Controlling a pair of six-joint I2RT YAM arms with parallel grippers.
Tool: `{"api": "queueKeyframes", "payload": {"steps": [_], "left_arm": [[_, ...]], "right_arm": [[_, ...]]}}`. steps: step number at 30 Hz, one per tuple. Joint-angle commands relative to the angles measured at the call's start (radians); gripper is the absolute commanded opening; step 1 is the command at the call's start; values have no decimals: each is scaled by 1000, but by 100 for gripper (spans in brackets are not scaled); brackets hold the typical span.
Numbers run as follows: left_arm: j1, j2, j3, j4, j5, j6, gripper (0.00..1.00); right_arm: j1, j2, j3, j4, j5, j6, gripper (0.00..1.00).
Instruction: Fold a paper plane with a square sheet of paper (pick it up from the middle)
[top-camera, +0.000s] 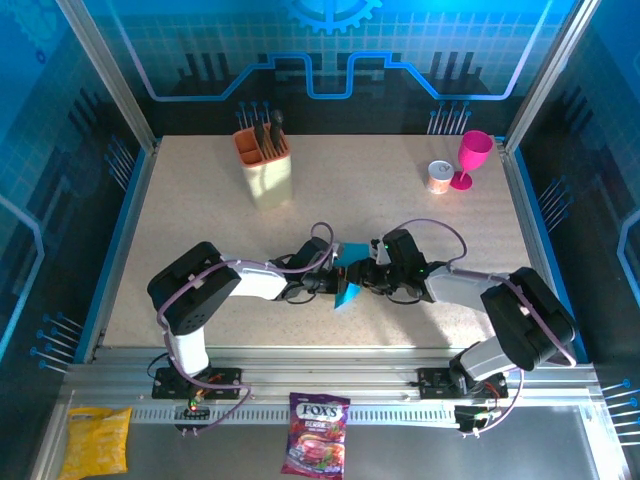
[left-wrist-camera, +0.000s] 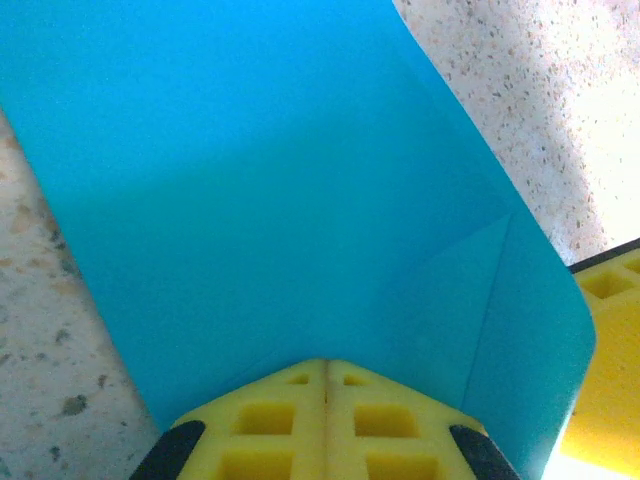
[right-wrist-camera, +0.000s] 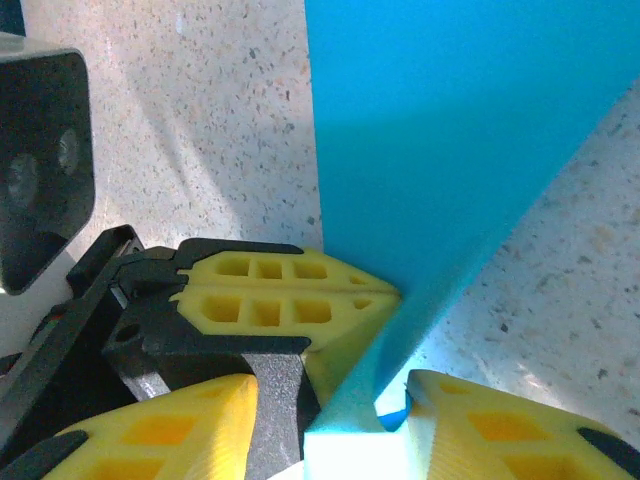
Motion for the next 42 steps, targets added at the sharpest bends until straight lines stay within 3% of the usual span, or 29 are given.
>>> {"api": "queueKeyframes", "payload": {"steps": [1, 11, 24, 29, 30, 35, 42], "left_arm": [[-4, 34, -33, -67, -5, -4, 0], [-2, 29, -41, -63, -2, -4, 0], [-1, 26, -39, -67, -6, -6, 0], [-1, 19, -41, -69, -4, -7, 0], [-1, 17, -40, -71, -3, -7, 0], [-1, 7, -43, -76, -4, -9, 0], [10, -65, -60, -72, 5, -45, 0]], "right_arm": [[-1, 19, 32, 88, -19, -1, 49], [-71, -40, -63, 47, -3, -41, 54], [-96, 25, -50, 77, -46, -73, 50], [-96, 60, -41, 101, -58, -66, 42], [-96, 70, -37, 177, -57, -64, 40], [-98, 118, -17, 150, -63, -61, 33], [-113, 127, -28, 206, -82, -33, 0]]}}
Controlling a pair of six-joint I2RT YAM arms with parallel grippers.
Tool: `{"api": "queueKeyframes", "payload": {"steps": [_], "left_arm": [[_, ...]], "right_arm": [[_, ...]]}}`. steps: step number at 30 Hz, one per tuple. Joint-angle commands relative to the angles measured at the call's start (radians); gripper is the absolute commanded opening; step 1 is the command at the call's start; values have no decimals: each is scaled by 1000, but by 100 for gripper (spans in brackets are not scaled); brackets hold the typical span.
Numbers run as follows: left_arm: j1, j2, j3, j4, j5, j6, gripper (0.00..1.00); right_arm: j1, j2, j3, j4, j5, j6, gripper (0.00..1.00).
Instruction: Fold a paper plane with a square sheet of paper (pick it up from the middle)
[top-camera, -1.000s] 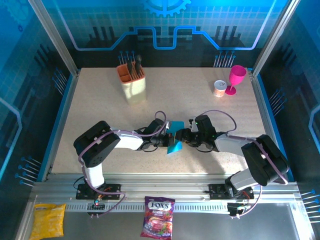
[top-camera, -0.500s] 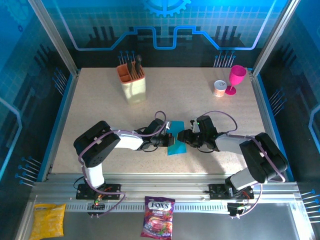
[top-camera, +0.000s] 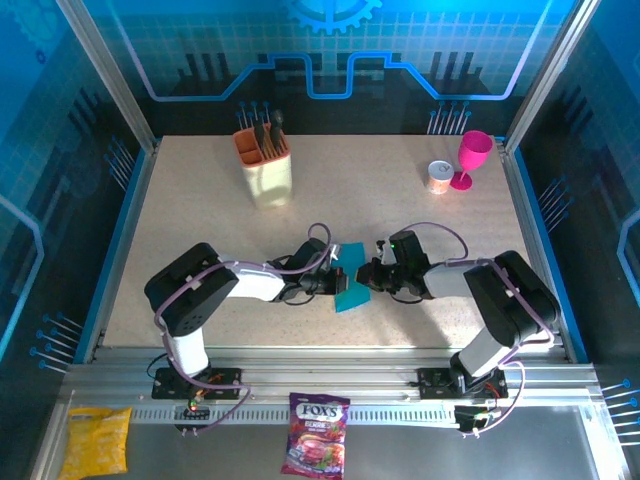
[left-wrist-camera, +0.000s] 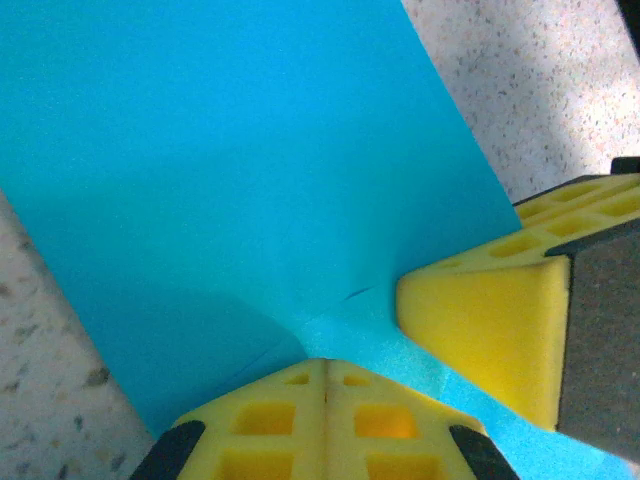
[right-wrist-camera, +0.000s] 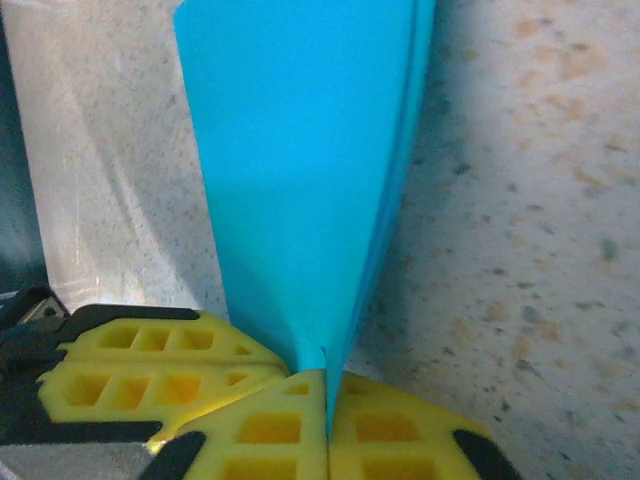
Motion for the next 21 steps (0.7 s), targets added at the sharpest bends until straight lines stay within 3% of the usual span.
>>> {"api": "queueKeyframes", "payload": {"steps": [1, 4, 8, 11, 14, 17, 21], "left_arm": [[17, -56, -41, -65, 7, -40, 0], [75, -117, -85, -30, 2, -123, 0], [157, -205, -157, 11, 0, -199, 3], [192, -272, -181, -23, -9, -200, 5], [213, -333, -203, -53, -19, -192, 8], [229, -379, -216, -95, -36, -180, 9], [252, -433, -237, -129, -37, -180, 9]], "right_arm": [[-24, -19, 4, 51, -24, 19, 0], [-27, -103, 1, -23, 5, 18, 0], [-6, -285, 66, -367, 170, -60, 0], [35, -385, 179, -684, 372, -141, 0], [127, -412, 320, -960, 671, -208, 0], [220, -359, 437, -1150, 933, -220, 0], [312, -227, 545, -1309, 1159, -170, 0]]}}
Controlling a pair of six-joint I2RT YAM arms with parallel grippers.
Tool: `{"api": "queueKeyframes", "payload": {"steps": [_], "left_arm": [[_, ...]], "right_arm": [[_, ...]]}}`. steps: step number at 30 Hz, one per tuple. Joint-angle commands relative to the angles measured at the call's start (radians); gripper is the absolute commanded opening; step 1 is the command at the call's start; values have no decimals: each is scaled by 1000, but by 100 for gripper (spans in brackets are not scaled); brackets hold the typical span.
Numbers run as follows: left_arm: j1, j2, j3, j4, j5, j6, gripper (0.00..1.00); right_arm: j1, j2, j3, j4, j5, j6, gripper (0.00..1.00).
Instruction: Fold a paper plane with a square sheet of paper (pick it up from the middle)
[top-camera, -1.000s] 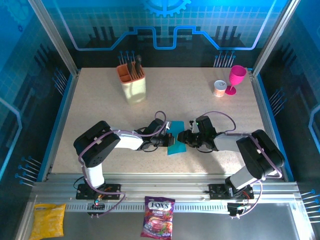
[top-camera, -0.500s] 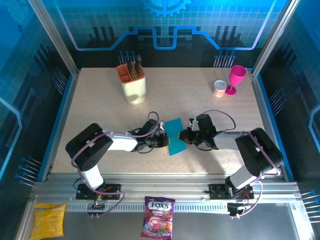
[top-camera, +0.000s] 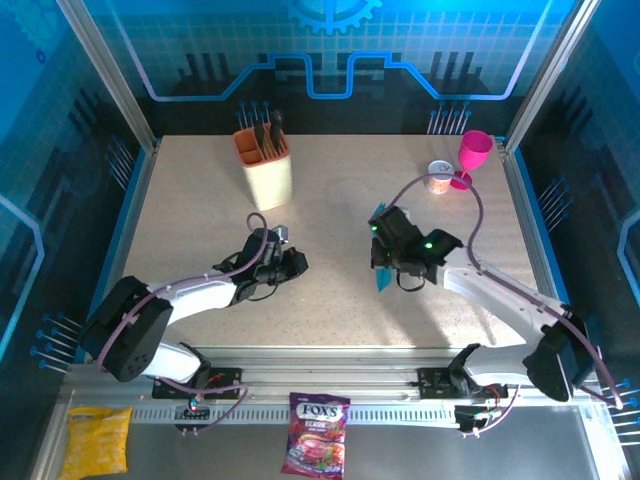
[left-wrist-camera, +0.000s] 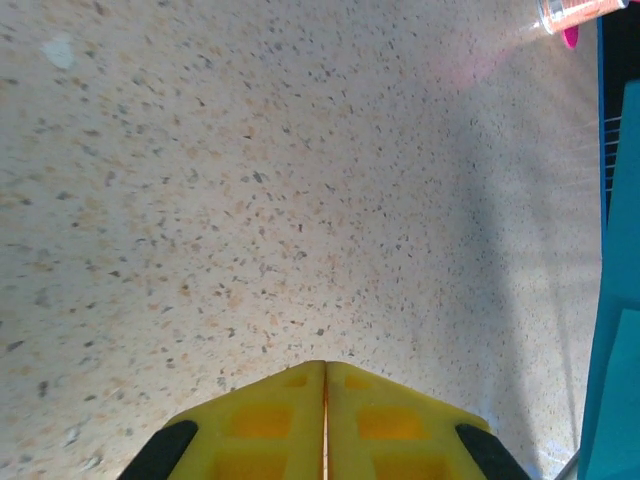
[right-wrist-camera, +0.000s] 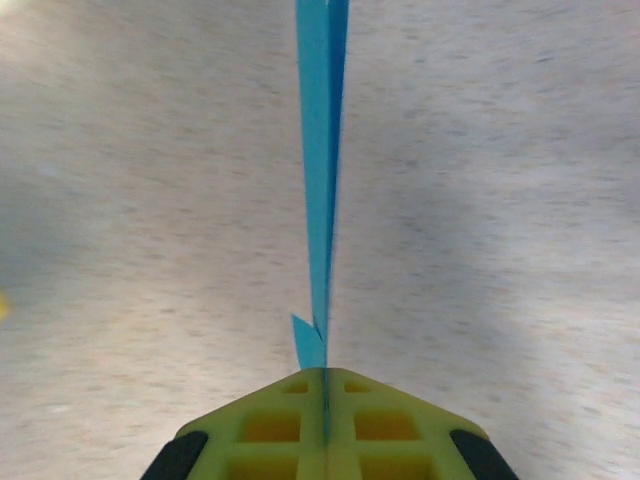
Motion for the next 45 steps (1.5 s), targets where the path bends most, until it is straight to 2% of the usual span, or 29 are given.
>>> {"api": "queueKeyframes", "payload": {"steps": [1, 4, 7, 11, 15, 16, 17, 18, 21, 22, 27, 29, 31, 35, 37, 40, 45], "left_arm": [[20, -55, -26, -76, -20, 0, 9], [32, -108, -35, -131, -47, 5, 9], [43, -169, -44, -184, -72, 0, 9], [52, -255, -50, -253, -104, -20, 10], [57, -330, -51, -311, -120, -23, 9], [59, -347, -51, -327, -126, -27, 9], [59, -362, -51, -337, -129, -28, 9], [60, -375, -51, -346, -133, -29, 9], [63, -414, -49, -373, -145, -31, 9], [65, -419, -47, -380, -148, -33, 9], [69, -417, -26, -383, -137, -21, 10], [68, -395, -13, -377, -116, -13, 10], [69, -365, -1, -342, -67, 6, 13], [68, -269, 40, -271, 45, 52, 18], [66, -211, 74, -249, 101, 70, 20], [43, -142, 124, -243, 129, 105, 21], [-25, -36, 193, -222, 108, 142, 22]], "right_arm": [[63, 122, 61, -304, 331, 28, 0], [129, 259, 129, -371, 403, 91, 0], [200, 420, 210, -409, 411, 147, 0], [296, 615, 329, -400, 343, 189, 0], [354, 728, 417, -331, 223, 203, 0], [359, 743, 431, -309, 182, 209, 5], [363, 744, 434, -281, 146, 214, 18], [362, 734, 427, -247, 106, 211, 26], [341, 634, 366, -122, -10, 199, 50], [326, 596, 343, -88, -46, 194, 55], [206, 386, 141, 124, -229, 170, 59], [146, 315, 63, 189, -297, 161, 57], [81, 241, -34, 279, -366, 131, 48], [-71, 133, -236, 485, -550, 96, 15], [-135, 100, -310, 564, -622, 89, 2], [-190, 92, -388, 674, -719, 89, 0], [-214, 158, -474, 826, -784, 110, 0]]}}
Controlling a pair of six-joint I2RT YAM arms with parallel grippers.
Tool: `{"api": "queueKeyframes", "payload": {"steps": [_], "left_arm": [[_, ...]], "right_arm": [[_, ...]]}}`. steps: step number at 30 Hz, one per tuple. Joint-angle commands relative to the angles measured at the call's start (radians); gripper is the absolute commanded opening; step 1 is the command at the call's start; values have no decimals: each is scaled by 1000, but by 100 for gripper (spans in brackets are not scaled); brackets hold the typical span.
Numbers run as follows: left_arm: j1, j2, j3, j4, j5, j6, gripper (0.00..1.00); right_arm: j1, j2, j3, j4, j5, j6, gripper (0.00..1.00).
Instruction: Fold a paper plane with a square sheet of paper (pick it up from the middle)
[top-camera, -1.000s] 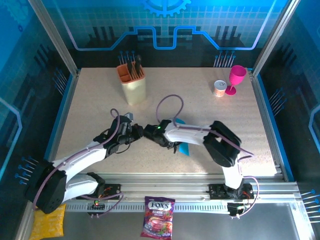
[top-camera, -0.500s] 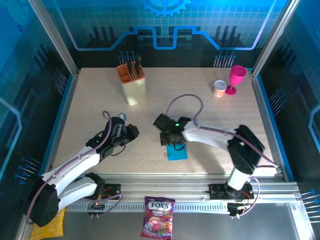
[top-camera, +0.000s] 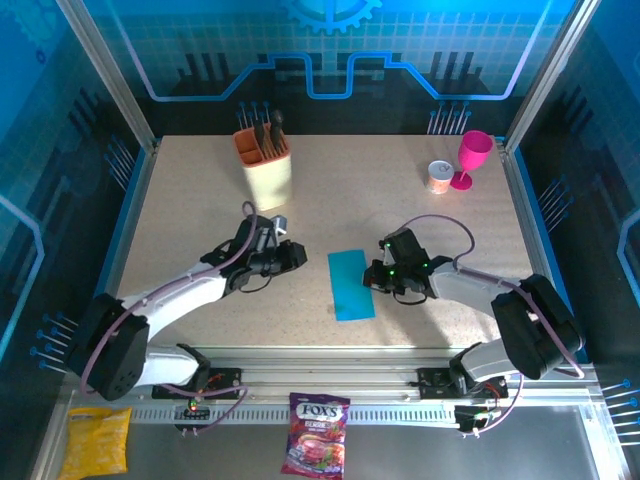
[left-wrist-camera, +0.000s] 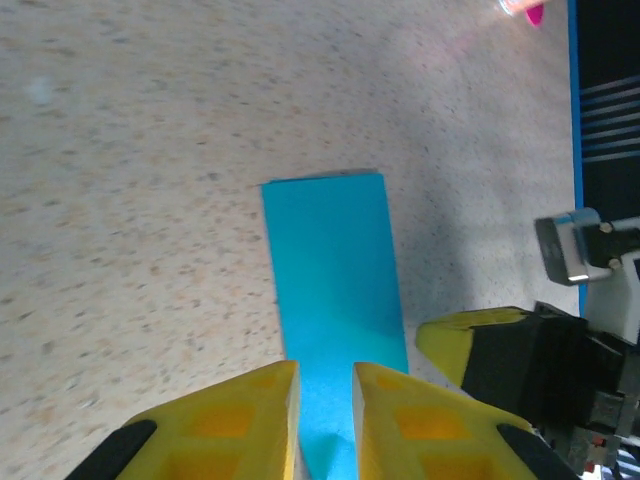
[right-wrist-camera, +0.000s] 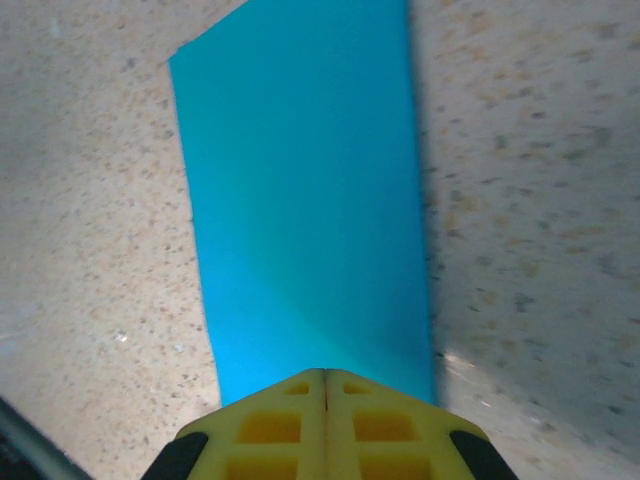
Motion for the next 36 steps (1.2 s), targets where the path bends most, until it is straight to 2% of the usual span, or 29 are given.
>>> {"api": "queueKeyframes", "payload": {"steps": [1, 9, 14, 24, 31, 36], "left_arm": [[-49, 68, 58, 42, 26, 54, 23], [-118, 277, 197, 76, 11, 42, 23], [-130, 339, 247, 77, 0, 35, 23], [-164, 238, 108, 66, -50, -49, 25], [-220, 141, 3, 35, -77, -126, 38], [-266, 138, -19, 34, -88, -175, 46]], "right_arm": [[-19, 52, -53, 192, -105, 11, 0], [-38, 211, -145, 412, -146, 76, 0], [-39, 232, -157, 467, -192, 89, 0], [-40, 192, -109, 291, -145, 37, 0], [-39, 234, -134, 324, -143, 55, 0], [-38, 248, -154, 364, -141, 71, 0]]}}
